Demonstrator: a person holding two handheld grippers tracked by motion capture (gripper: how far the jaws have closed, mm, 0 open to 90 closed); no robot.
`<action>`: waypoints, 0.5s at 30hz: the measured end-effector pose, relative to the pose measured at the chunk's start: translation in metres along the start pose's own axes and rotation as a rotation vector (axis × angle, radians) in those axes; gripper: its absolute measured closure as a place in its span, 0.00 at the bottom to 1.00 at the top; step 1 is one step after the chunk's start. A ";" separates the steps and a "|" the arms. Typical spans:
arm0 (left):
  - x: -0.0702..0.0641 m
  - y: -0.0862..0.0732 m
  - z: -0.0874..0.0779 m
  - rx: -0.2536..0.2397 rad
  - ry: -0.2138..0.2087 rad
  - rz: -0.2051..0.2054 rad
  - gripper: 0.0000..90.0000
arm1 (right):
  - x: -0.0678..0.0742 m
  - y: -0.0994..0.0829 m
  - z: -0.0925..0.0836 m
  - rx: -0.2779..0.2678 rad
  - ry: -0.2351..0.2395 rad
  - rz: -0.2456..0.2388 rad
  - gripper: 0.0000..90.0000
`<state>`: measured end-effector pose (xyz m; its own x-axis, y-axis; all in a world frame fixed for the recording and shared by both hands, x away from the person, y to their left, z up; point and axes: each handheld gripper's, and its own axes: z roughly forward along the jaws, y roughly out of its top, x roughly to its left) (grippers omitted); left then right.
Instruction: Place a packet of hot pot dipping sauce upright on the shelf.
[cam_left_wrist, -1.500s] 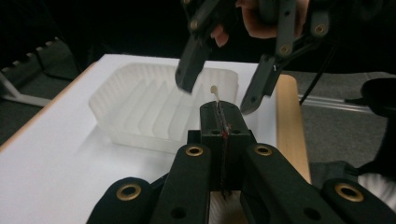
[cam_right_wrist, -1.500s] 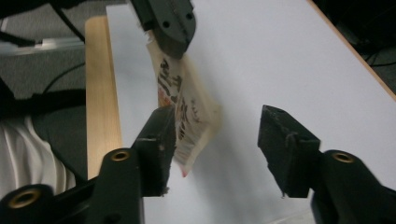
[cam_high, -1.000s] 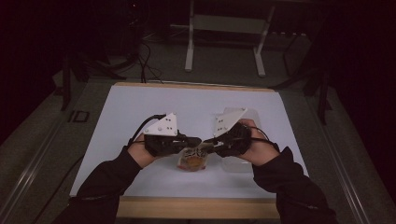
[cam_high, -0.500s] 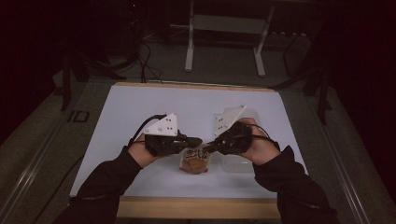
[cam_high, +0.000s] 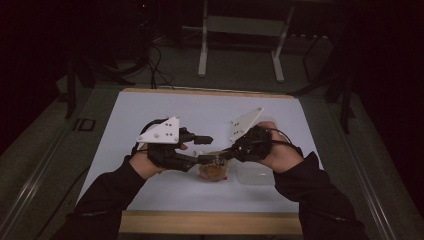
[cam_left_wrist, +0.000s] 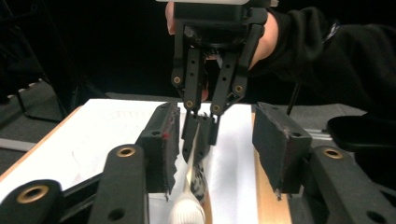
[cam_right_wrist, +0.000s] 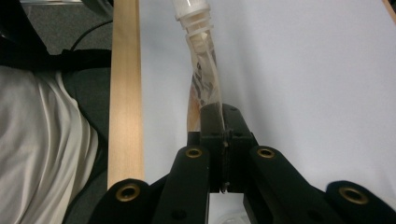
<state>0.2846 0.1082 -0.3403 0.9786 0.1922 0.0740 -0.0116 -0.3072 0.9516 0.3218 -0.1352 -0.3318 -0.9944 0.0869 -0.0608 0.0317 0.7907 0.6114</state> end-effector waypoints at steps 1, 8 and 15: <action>0.000 -0.001 -0.003 -0.006 0.002 -0.008 0.54 | 0.000 0.000 0.000 0.000 0.000 0.000 1.00; 0.002 -0.019 -0.021 0.001 0.068 -0.087 0.27 | -0.002 0.001 -0.012 -0.009 -0.011 0.000 1.00; -0.003 -0.042 -0.032 -0.046 0.110 -0.129 0.02 | -0.007 0.002 -0.029 -0.045 -0.052 -0.006 1.00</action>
<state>0.2752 0.1503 -0.3711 0.9442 0.3289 -0.0202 0.1011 -0.2308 0.9677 0.3257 -0.1520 -0.3073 -0.9878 0.1148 -0.1048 0.0202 0.7635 0.6454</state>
